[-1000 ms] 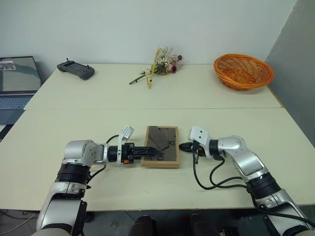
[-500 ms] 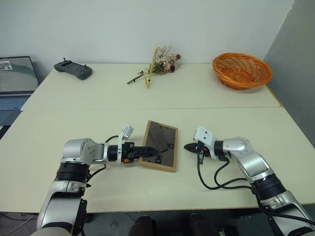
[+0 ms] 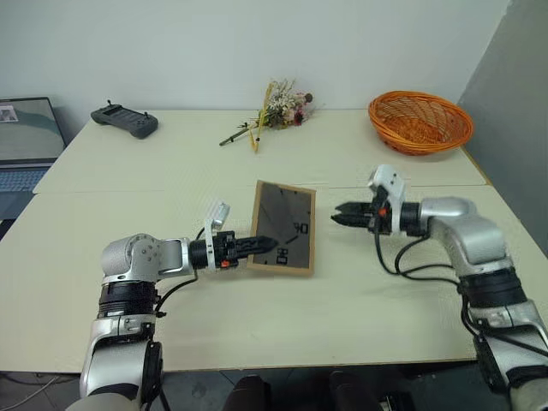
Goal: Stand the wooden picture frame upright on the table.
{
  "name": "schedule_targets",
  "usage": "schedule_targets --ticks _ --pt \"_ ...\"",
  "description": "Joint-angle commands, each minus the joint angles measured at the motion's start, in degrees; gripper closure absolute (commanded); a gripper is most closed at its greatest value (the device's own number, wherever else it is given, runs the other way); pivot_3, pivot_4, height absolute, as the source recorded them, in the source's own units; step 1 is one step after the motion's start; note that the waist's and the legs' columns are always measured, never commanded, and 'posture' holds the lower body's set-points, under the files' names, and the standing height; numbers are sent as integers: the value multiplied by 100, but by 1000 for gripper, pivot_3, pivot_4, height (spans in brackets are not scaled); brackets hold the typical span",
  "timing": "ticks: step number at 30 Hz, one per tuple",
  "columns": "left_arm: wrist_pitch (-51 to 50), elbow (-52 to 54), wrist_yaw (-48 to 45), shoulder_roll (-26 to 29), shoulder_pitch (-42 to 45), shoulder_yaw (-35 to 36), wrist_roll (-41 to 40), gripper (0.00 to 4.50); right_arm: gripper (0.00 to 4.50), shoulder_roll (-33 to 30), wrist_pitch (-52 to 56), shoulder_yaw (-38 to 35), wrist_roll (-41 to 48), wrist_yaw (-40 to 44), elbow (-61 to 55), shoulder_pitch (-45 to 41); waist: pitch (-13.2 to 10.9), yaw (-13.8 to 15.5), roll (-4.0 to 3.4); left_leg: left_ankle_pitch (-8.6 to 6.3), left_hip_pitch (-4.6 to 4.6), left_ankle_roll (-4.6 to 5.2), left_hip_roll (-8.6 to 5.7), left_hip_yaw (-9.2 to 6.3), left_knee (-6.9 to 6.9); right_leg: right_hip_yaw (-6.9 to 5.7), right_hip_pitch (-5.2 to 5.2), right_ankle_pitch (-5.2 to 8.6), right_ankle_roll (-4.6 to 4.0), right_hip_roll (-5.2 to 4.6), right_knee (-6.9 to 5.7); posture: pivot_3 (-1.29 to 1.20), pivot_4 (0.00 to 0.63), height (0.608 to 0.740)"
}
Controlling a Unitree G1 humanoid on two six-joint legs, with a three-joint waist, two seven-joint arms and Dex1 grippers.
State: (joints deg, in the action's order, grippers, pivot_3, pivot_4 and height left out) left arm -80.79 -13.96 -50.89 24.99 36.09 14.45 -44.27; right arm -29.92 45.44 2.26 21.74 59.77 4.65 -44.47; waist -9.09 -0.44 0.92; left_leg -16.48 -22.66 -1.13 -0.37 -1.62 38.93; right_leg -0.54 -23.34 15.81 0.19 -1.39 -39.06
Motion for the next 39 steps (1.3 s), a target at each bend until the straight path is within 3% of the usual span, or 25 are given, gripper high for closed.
schedule_targets --ticks 1,10,18,26,29,35,38,39 --pt "203 431 251 -200 130 368 -325 3224 1876 431 597 -290 559 -330 -8 -576 0 -3 0 0 0 0 0 0 0 -1 -1 0 0 0 0 0 150 740" --pt "225 746 731 -452 112 538 -581 3224 63 1216 125 243 283 -685 588 -967 0 -3 0 4 -16 -8 -4 7 0 0 -16 -1 0 -8 -2 0 150 740" --pt "153 803 979 -482 88 641 -715 3224 63 1295 281 527 733 -113 -100 -856 0 -6 0 11 -18 -20 -4 6 -1 -2 -20 -1 0 -7 -3 0 150 740" --pt "194 892 1110 -418 -22 676 -770 3224 63 736 857 215 1262 122 -519 -491 0 -5 0 8 -18 -14 -4 5 -1 -2 -19 -1 0 -7 -2 0 150 740" --pt "61 858 1201 -425 40 806 -903 3224 63 452 564 154 1001 -12 -462 -336 0 -3 0 2 -18 -3 -3 5 -1 -2 -20 -1 0 -7 -3 0 150 740" --pt "-918 631 1660 -490 218 1324 -1290 3224 63 -441 -1380 60 121 255 -133 235 -1 33 3 0 -20 0 -6 8 -1 -3 -18 -1 1 -9 1 0 150 740" --pt "-1171 211 2078 -440 291 1538 -1860 3224 63 -613 -3299 88 -526 267 110 627 -2 21 5 -1 -19 1 -5 9 0 -6 -16 0 2 -9 2 0 150 740" --pt "-1171 -133 2299 -347 335 1498 -2286 3224 63 -619 -4514 146 -992 25 406 714 -3 8 6 0 -19 1 -4 12 -1 -3 -17 0 2 -8 2 0 150 740"
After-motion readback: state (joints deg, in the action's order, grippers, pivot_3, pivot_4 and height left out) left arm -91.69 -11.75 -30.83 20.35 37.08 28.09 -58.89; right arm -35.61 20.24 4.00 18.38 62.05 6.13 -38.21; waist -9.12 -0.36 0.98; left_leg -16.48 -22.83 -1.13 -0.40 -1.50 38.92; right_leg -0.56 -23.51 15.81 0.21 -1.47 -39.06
